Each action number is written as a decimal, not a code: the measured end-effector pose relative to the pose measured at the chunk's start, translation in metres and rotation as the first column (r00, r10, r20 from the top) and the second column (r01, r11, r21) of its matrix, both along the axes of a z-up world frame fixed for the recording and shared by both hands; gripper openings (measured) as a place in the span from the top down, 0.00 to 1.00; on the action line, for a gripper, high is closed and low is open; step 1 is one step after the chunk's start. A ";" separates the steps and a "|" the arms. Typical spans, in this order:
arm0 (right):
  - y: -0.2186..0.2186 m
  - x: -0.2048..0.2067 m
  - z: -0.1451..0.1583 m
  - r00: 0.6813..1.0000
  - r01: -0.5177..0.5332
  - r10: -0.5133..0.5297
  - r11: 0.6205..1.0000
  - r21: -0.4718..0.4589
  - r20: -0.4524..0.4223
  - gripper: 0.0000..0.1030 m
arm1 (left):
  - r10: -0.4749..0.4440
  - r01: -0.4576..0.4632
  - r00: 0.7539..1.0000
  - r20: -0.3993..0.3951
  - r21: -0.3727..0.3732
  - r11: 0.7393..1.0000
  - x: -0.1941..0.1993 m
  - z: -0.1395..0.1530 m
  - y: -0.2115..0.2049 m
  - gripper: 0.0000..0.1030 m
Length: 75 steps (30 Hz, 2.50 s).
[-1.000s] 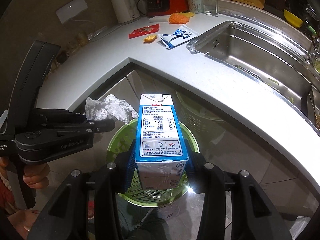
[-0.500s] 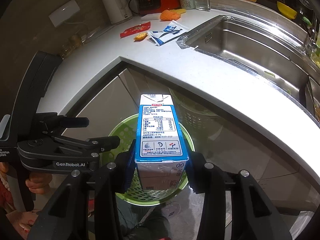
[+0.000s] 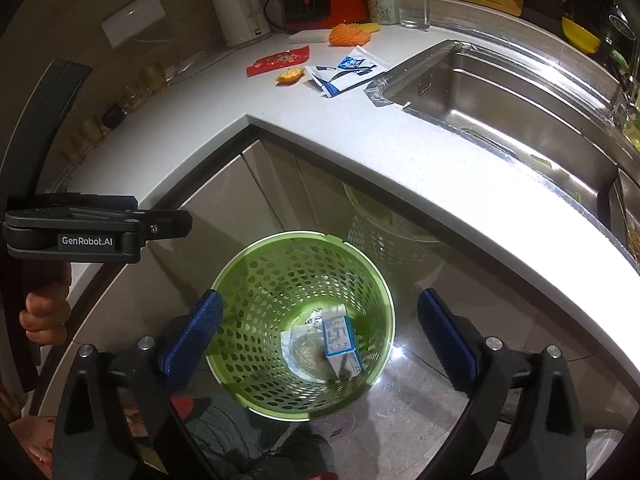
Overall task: Collect trash
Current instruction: 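Open the left tool to drop the tissue while the right tool drops the carton, then grasp the toast slice on the counter with the left tool, then grasp the white alcohol wipe packet with the right tool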
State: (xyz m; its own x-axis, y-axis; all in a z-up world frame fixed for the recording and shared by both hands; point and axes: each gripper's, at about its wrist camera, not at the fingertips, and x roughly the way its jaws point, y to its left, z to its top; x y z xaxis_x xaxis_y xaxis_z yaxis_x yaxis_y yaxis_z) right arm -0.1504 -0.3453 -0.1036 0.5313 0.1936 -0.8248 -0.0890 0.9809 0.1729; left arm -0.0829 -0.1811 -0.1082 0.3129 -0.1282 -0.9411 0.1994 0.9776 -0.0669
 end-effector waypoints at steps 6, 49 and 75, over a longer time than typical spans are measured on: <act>-0.004 0.005 0.008 0.999 0.038 -0.038 0.999 0.009 0.007 0.03 | 0.007 -0.007 1.000 0.015 -0.009 1.000 0.001 0.004 0.004 0.13; -0.023 0.191 0.014 0.971 0.239 -0.239 0.971 0.008 0.019 0.02 | -0.174 0.176 0.977 0.124 -0.003 0.984 0.249 -0.025 -0.039 0.23; -0.013 0.259 0.011 0.949 0.314 -0.314 0.948 0.050 0.005 0.03 | -0.184 0.201 0.971 0.154 -0.104 0.974 0.261 -0.016 -0.035 0.89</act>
State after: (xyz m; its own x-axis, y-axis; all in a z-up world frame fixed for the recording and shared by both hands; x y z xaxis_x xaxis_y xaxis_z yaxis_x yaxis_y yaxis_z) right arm 0.1088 -0.3582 -0.0925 0.5822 0.0545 -0.8112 0.2197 0.9501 0.2216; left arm 0.1786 -0.2164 -0.1246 0.4009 -0.3069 -0.8632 0.3992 0.9066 -0.1369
